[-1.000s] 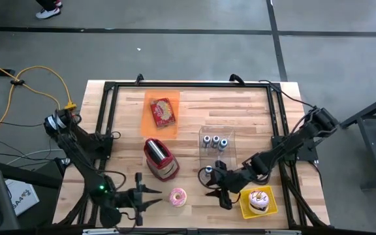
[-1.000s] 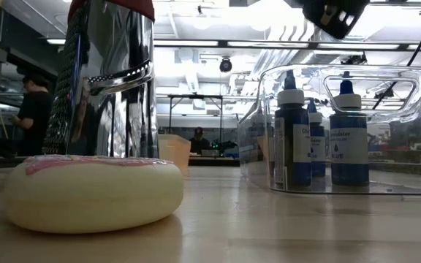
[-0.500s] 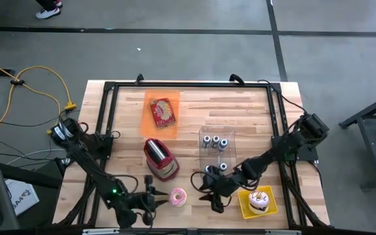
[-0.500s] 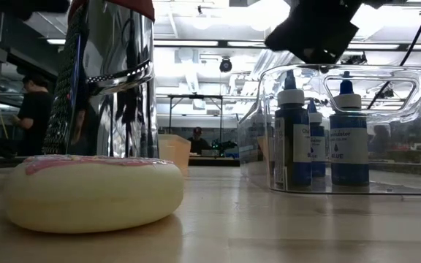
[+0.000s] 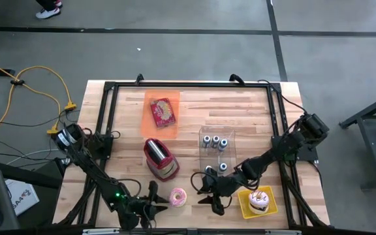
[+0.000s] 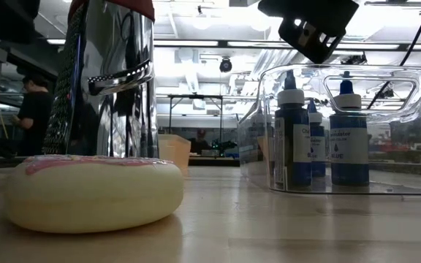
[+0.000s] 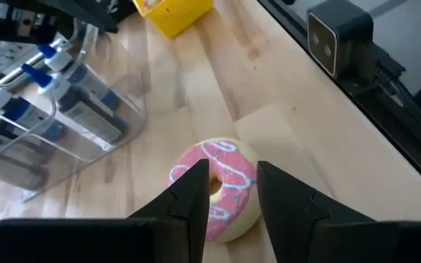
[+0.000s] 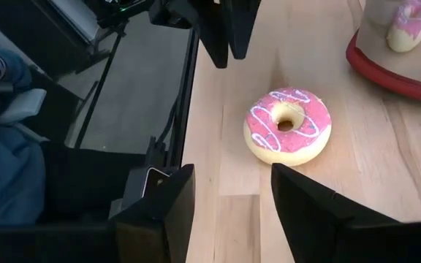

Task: Pick & Place Food Item
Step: Put the pink donut into the yellow bin

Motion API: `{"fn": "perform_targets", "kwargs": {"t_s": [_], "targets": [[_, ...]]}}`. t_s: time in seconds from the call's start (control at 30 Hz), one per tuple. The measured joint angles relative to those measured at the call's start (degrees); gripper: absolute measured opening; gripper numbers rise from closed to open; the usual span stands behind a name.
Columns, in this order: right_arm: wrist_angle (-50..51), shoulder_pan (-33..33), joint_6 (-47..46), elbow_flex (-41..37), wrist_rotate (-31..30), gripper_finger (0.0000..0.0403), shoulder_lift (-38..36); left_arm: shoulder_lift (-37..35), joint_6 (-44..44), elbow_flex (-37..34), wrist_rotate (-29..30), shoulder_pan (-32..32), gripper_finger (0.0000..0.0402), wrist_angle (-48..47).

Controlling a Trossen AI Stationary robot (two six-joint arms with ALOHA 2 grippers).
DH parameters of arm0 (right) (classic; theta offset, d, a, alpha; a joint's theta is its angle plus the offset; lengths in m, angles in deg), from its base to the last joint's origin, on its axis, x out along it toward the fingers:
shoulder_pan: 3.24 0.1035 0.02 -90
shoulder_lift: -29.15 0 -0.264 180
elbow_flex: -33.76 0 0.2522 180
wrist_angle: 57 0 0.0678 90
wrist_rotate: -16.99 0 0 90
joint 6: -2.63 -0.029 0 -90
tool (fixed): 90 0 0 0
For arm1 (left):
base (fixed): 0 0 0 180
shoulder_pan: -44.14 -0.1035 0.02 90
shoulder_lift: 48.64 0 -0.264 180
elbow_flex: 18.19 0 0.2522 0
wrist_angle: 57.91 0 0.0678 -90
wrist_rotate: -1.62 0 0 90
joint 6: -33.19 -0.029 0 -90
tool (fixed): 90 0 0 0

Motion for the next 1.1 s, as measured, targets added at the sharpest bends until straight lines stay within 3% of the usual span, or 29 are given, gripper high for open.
{"fn": "perform_targets", "kwargs": {"t_s": [0.43,0.73,1.1], "targets": [[-0.22,0.11,-0.01,0.0,0.0,0.0168,0.0,0.0,-1.25,0.0,-12.88,-4.03,0.0129,-0.48],[-0.22,0.11,0.04,0.0,0.0,0.0168,-0.04,0.0,-4.97,0.0,-13.28,-3.91,0.0175,-0.57],[-0.22,0.11,0.17,0.0,0.0,0.0168,-0.04,-0.02,-9.33,0.0,-15.13,-6.58,0.018,-1.79]]}}
